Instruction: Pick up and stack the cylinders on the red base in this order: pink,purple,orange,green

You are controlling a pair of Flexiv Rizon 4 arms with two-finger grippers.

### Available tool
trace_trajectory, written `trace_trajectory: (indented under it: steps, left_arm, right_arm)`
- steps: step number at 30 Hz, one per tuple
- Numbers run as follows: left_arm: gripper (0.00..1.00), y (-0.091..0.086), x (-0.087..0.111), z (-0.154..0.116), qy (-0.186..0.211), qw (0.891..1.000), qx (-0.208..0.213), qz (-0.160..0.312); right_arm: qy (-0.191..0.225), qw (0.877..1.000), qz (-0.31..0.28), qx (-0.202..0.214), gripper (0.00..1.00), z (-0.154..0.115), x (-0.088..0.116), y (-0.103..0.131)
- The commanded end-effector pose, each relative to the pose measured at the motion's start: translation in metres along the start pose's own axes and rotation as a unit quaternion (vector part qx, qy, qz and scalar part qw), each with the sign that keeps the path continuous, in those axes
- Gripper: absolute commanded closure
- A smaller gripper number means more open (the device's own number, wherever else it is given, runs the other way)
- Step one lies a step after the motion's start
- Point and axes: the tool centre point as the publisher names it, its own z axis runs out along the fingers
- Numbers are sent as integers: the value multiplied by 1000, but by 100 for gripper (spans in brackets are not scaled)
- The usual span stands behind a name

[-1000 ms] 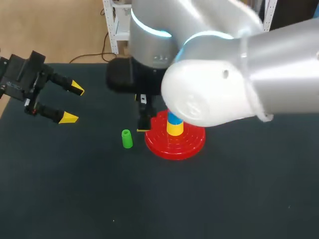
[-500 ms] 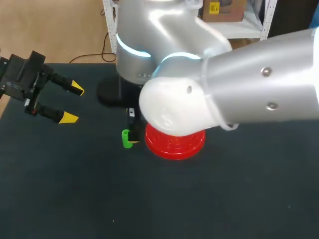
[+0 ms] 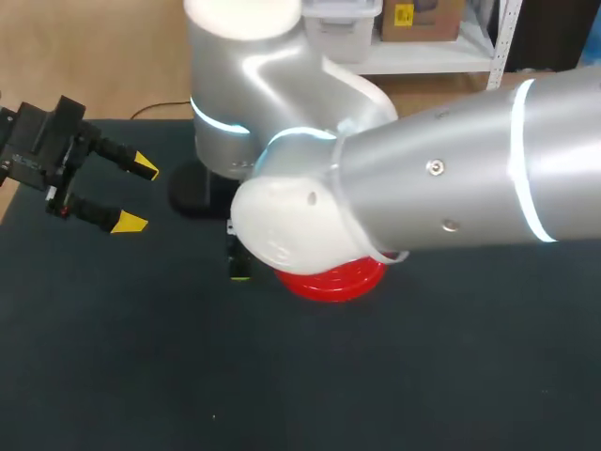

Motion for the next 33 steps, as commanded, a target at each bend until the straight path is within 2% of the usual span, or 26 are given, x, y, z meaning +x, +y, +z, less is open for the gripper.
trace_trajectory:
  steps: [1, 8, 20, 33]
  left_arm:
    - [0, 1, 1, 0, 0, 1000, 1, 0]
    - [0, 1, 1, 0, 0, 1000, 1, 0]
    - [0, 1, 1, 0, 0, 1000, 1, 0]
    - [0, 1, 1, 0, 0, 1000, 1, 0]
  right_arm:
    - [2, 1000, 5, -6, 0, 7, -4, -11]
    - [8, 999, 28, -25, 0, 21, -5, -20]
    - [19, 998, 40, -36, 0, 39, 0, -21]
    - [25, 997, 49, -44, 0, 45, 6, -17]
